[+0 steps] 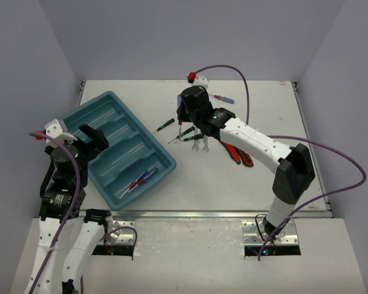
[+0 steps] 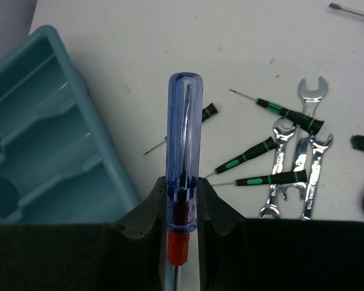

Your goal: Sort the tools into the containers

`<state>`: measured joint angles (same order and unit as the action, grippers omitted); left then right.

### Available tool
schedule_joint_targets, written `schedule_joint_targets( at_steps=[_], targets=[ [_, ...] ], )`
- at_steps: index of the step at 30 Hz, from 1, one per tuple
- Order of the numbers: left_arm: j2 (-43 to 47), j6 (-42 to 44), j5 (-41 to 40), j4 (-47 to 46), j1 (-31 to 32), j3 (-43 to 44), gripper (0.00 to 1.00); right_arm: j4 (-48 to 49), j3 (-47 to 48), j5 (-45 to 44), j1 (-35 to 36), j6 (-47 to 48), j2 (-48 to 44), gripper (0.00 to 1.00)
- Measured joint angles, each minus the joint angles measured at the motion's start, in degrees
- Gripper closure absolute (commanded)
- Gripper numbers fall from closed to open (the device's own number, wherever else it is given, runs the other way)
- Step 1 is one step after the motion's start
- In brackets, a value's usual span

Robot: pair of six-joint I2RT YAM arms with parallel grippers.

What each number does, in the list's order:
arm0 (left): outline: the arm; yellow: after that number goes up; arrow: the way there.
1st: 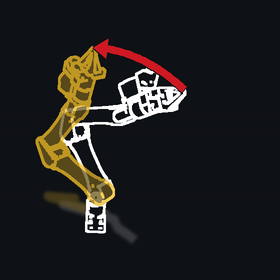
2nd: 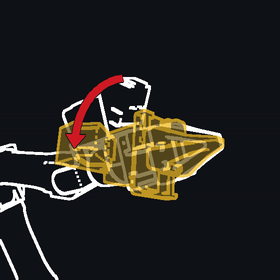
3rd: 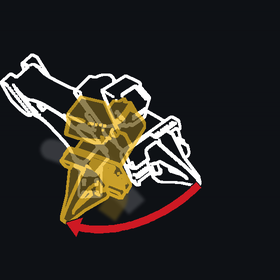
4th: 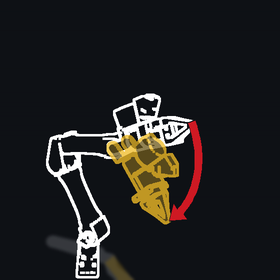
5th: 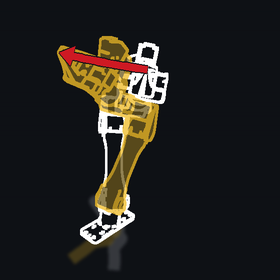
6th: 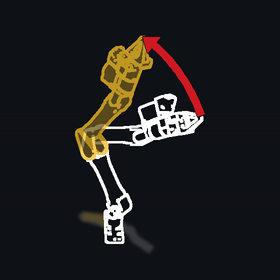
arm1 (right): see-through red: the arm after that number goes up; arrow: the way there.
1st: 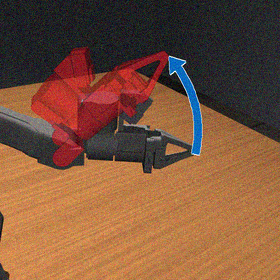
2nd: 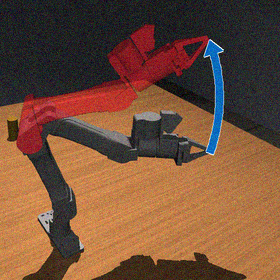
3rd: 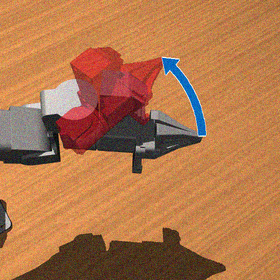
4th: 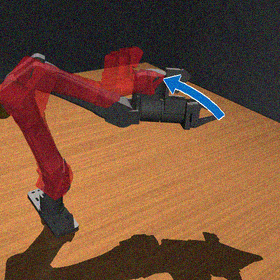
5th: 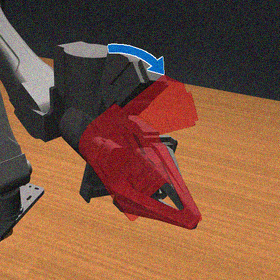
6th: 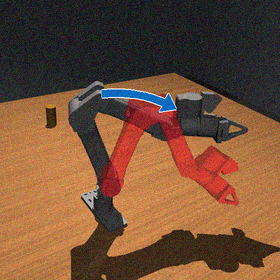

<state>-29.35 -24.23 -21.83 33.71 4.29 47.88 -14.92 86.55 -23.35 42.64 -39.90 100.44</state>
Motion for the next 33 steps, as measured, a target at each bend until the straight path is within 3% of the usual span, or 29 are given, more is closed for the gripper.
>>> schedule_joint_targets(
  at_steps=[7, 13, 21, 29, 33],
  targets=[
    [0.2, -0.2, -1.5, 0.0, -0.6, 0.0, 0.0, 2.4, 0.3, -3.0, 9.0, -5.5, 2.5, 1.0],
    [0.5, -0.3, -1.6, 0.4, -0.6, 0.0, 0.0, 10.6, 2.5, 1.0, 16.1, 6.1, 9.2, 1.0],
    [1.8, -0.3, -2.1, 1.0, -0.6, 0.0, 0.0, 20.8, -2.8, 26.9, 16.9, 26.9, 9.1, 1.0],
    [2.7, -0.7, -3.1, 1.4, -0.6, 0.0, 0.0, 19.8, -2.8, 53.2, 16.2, 47.7, 9.2, 1.0],
    [3.0, -0.7, -3.3, 1.5, -0.6, 0.0, 0.0, 13.7, -0.9, 63.2, 15.8, 57.2, 11.0, 1.0]
  ],
)
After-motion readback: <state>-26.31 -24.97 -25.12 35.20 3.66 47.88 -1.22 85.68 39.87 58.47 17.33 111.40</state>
